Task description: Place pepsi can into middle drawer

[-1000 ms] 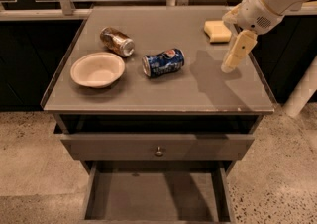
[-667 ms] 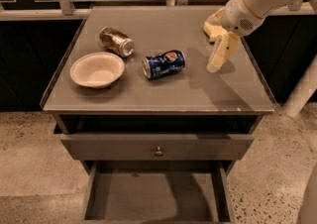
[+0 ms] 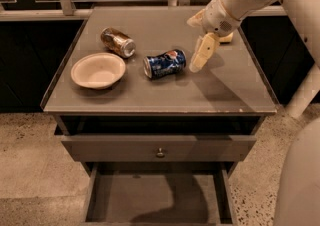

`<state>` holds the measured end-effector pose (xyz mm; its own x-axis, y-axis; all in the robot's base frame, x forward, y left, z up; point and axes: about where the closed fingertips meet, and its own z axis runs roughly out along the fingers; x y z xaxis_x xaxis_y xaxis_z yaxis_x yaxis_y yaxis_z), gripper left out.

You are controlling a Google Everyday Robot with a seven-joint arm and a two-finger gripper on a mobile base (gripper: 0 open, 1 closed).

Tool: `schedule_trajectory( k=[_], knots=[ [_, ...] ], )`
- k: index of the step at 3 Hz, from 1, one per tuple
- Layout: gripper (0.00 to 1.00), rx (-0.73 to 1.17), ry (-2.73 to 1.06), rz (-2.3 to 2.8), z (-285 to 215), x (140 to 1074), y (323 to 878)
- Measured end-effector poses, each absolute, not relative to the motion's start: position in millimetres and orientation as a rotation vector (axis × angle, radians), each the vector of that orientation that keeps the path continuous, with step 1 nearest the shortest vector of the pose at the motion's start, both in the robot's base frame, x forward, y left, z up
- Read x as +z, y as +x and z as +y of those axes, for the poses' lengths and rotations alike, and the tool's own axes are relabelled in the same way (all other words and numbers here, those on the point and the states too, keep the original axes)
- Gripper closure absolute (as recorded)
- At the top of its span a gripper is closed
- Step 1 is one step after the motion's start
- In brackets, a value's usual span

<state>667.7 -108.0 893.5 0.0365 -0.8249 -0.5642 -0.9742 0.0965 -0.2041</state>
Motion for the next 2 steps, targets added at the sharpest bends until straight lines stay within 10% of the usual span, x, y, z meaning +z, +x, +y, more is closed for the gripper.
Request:
schedule_trajectory(
  k=[2],
  knots=[
    [0.00,0.518,-1.710,1.884,-73,870,674]
  ],
)
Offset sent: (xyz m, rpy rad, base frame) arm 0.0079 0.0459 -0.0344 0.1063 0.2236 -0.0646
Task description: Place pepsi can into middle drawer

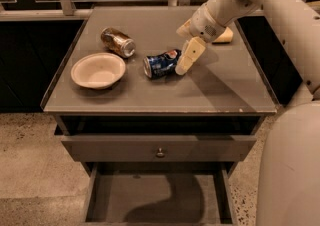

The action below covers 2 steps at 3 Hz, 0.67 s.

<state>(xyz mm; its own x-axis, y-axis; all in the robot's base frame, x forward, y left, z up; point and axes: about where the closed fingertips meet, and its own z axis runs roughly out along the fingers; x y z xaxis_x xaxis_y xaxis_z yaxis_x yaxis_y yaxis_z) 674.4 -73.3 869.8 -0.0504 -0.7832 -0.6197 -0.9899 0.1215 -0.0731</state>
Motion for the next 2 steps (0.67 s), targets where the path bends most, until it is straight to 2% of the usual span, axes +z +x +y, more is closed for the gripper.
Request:
schedule_trajectory(
  k=[2],
  knots=[
    [0.00,0.558,-1.650,1.915,-48,862,676]
  ],
)
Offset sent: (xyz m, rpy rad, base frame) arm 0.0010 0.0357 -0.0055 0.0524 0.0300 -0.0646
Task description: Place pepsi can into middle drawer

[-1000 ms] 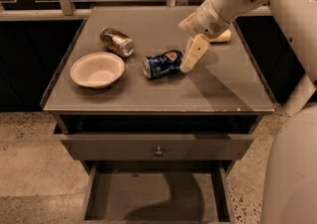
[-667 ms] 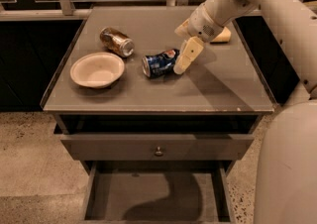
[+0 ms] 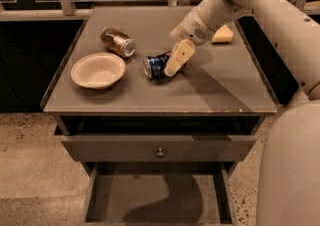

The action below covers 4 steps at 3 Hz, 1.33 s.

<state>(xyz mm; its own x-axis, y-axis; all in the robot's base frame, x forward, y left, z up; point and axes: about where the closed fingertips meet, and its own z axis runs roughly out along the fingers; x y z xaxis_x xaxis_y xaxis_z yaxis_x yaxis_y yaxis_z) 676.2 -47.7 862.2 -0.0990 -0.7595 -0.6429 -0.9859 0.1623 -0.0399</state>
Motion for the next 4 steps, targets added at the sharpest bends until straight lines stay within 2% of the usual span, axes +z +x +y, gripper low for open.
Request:
schedule_trajectory(
  k=[4],
  knots=[
    [0.00,0.534,-1.634,1.924,-51,842,671]
  ],
)
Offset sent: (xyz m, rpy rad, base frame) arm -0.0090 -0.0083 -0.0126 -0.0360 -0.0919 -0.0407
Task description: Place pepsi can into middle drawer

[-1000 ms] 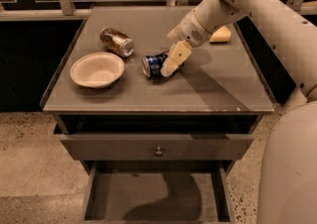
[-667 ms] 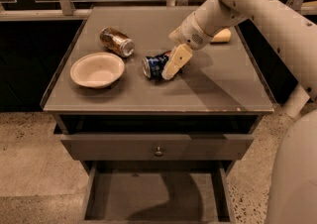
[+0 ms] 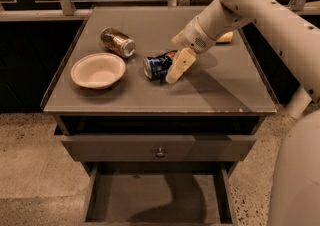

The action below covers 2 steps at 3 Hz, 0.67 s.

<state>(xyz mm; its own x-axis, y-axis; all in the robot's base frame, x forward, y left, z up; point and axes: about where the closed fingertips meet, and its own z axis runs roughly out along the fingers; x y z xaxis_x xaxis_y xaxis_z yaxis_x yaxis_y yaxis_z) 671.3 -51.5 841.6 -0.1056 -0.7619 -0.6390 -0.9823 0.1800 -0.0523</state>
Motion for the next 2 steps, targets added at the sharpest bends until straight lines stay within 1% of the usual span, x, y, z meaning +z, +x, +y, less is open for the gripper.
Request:
schedule_trajectory(
  k=[1,2],
  knots=[
    [0.19,0.534,-1.634,1.924,-51.4,841.5,671.3],
    [0.42,0.534,-1.635,1.924,-51.4,841.5,671.3]
  ],
)
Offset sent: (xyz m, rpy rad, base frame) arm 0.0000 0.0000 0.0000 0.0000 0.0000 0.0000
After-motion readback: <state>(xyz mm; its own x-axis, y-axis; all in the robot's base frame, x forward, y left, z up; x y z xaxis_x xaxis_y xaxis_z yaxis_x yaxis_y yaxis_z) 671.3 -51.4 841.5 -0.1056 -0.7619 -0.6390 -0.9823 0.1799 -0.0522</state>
